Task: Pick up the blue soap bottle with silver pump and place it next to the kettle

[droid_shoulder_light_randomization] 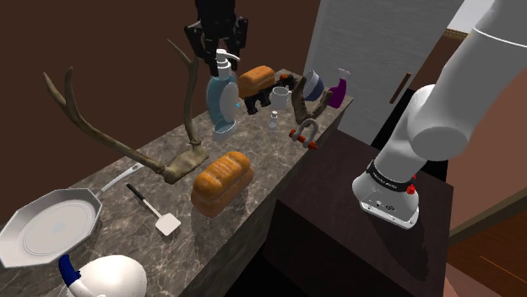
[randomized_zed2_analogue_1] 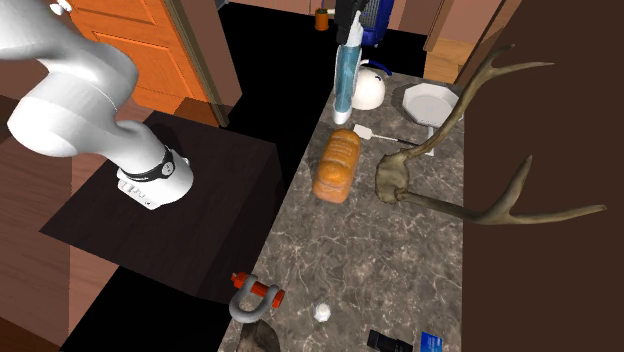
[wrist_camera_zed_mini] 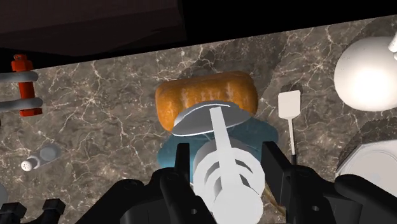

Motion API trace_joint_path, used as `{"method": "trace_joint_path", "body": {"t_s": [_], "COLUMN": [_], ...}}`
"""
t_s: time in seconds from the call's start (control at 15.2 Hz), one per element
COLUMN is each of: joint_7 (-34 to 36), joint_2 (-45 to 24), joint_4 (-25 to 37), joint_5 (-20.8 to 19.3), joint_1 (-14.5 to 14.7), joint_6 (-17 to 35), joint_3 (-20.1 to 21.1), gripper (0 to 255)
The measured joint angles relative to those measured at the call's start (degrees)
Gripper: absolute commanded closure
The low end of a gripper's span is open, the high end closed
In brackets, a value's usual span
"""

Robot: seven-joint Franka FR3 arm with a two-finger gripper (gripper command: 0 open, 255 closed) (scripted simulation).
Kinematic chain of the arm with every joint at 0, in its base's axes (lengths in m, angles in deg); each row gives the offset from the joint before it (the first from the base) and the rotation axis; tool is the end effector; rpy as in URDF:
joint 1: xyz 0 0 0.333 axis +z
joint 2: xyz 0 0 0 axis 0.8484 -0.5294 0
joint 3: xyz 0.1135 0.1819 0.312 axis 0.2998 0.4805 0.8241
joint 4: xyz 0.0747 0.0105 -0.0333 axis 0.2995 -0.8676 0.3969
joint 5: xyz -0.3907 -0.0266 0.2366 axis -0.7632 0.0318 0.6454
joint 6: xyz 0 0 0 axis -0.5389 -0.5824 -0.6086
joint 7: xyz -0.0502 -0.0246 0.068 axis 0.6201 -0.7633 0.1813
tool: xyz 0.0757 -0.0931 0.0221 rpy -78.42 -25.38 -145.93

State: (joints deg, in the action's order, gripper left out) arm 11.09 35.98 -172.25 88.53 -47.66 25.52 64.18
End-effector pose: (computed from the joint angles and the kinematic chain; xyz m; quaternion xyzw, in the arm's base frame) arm 0.5179 0.3127 0.5906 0.9958 -0.0650 -0.0642 0.0019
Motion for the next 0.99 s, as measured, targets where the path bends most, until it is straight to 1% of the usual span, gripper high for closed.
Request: {"method": "trace_joint_path", "body": {"t_s": [0.2,0.66,0.86,0.99], "joint_7": [4.5,14.7,19.0,21.6], "joint_2": [-3.8,-15.4,-21.1,-26.0], "joint_4": [3.9,18.0,25.2,32.2], "joint_5": [-0.9,-5.0,-7.4,-9.4], "joint_1": [2.2,8.6,12.5,15.6], "joint_6": [-0.1,-3.0,-4.7,-6.9], "joint_3": [2.2,6.0,7.1,7.4], "gripper": [255,255,255,255]}}
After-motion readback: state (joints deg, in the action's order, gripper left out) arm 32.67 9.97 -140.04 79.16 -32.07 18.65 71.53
